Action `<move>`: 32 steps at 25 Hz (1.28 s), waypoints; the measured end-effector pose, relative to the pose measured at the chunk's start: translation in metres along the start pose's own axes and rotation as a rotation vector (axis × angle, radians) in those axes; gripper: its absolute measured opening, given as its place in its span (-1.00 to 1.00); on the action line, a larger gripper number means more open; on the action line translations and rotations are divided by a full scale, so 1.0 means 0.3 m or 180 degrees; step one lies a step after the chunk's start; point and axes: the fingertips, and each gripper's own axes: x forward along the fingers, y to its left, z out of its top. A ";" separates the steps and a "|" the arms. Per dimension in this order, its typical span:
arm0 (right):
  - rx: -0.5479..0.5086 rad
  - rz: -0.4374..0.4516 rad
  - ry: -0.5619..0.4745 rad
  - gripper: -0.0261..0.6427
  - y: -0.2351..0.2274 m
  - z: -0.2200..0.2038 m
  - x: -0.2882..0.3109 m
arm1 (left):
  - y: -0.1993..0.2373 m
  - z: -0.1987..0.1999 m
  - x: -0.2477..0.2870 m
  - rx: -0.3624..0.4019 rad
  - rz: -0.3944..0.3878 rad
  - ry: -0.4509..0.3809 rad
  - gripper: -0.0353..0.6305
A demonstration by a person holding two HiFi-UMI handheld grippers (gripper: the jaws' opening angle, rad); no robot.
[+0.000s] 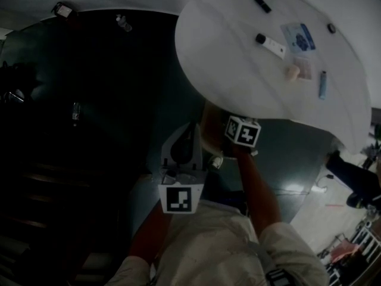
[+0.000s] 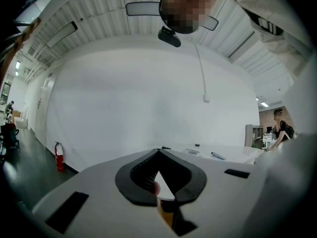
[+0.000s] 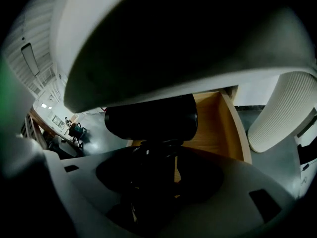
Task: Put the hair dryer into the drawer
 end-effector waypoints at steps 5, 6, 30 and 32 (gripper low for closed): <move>-0.0028 -0.0011 -0.0237 -0.17 -0.016 0.006 0.043 | 0.007 -0.053 0.015 0.0029 -0.0034 0.0093 -0.89; -0.0038 -0.0028 -0.0266 -0.17 -0.023 0.004 0.057 | 0.010 -0.062 0.018 0.0029 -0.0032 0.0115 -0.89; 0.0152 -0.0364 0.0034 -0.17 -0.171 -0.140 0.292 | 0.007 -0.139 0.050 0.0120 -0.0100 0.0303 -0.89; -0.0001 -0.0411 -0.0002 -0.17 -0.167 -0.125 0.285 | 0.008 -0.140 0.047 0.0133 -0.0101 0.0317 -0.89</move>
